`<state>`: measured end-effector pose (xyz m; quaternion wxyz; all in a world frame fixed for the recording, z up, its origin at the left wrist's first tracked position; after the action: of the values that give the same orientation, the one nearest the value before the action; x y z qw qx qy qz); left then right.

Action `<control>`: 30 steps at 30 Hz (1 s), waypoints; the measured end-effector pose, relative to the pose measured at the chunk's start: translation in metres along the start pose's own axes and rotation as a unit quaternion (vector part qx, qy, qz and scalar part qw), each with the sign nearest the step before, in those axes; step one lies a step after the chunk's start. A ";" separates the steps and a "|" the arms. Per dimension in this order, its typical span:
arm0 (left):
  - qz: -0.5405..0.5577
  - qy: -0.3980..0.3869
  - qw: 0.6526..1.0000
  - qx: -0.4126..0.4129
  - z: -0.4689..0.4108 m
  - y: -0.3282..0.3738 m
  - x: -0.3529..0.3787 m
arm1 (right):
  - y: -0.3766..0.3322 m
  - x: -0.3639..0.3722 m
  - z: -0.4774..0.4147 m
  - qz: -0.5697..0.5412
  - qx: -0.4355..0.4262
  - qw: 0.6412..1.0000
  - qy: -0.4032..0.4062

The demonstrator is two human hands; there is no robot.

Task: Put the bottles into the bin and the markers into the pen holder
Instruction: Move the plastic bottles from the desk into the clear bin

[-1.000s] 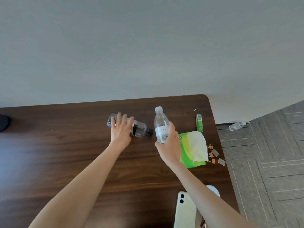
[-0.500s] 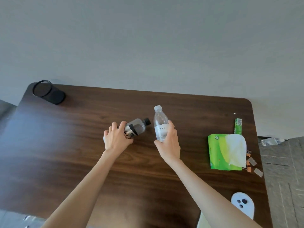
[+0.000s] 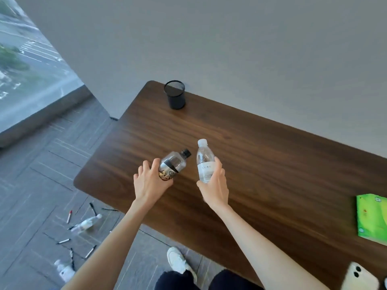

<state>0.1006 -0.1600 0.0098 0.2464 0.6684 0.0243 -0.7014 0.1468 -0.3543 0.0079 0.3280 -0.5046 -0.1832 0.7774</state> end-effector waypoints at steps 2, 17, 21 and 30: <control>0.006 0.009 1.000 -0.025 0.006 -0.046 -0.022 | -0.034 0.034 0.017 0.005 -0.019 1.000 -0.014; 0.131 0.028 0.968 -0.211 -0.028 -0.260 -0.089 | -0.216 0.191 0.028 0.051 -0.122 0.985 -0.114; 0.162 0.006 0.958 -0.235 -0.073 -0.293 -0.102 | -0.262 0.221 0.008 0.051 -0.119 0.981 -0.146; 0.271 -0.021 0.926 -0.264 -0.145 -0.350 -0.122 | -0.326 0.278 -0.021 0.060 -0.109 0.978 -0.167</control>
<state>0.1004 0.2375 0.0074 0.5948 0.5454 0.0209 -0.5902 0.1946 0.0720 0.0150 0.1883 -0.4107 -0.2883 0.8443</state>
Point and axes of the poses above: each hand's wrist, its own z-axis away from the middle knuckle, its own x-axis out of the palm, y = z × x, the point moved 2 cm from there along -z, towards the middle knuckle, and after that the axes turned 9 degrees about x, right-handed, at the moved point
